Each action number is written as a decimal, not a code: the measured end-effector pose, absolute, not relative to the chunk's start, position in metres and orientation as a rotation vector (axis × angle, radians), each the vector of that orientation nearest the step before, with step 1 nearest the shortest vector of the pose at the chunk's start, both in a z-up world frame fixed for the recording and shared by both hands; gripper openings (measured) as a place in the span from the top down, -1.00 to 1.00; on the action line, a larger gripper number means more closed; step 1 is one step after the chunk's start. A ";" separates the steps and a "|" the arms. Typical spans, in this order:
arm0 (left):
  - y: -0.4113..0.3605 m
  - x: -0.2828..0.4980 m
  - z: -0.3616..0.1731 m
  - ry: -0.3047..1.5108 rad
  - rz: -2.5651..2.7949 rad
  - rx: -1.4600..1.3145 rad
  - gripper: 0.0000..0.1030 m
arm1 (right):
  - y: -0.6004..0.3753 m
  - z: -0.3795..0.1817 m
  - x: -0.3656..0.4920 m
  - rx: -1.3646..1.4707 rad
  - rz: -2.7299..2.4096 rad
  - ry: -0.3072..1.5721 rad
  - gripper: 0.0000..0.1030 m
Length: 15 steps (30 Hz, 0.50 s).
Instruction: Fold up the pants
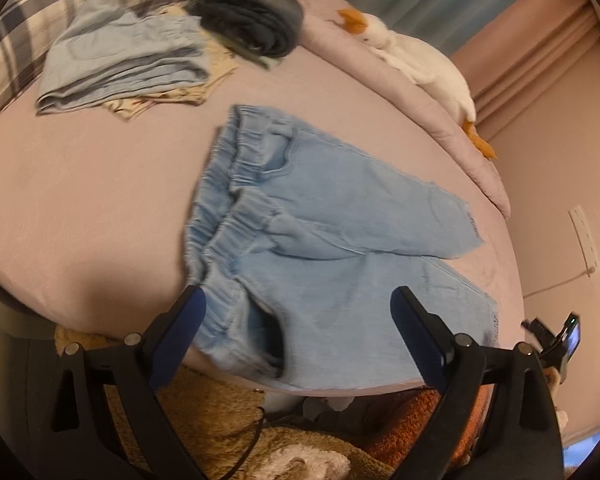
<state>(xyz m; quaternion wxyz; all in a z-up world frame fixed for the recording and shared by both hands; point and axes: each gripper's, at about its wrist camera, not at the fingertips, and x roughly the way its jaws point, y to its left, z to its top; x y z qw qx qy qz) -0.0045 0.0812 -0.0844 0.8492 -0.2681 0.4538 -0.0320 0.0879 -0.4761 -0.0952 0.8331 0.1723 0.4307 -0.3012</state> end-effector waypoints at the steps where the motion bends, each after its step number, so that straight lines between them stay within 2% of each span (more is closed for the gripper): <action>1: 0.077 -0.003 -0.083 0.956 -0.082 -0.558 -0.83 | -0.462 -0.081 0.084 0.332 -0.613 0.878 -0.49; 7: 0.062 0.001 -0.075 0.957 -0.135 -0.536 -0.83 | -0.403 -0.038 0.073 0.233 -0.456 0.767 -0.55; 15: 0.052 0.005 -0.069 0.942 -0.159 -0.519 -0.83 | -0.370 -0.033 0.068 0.253 -0.367 0.774 -0.55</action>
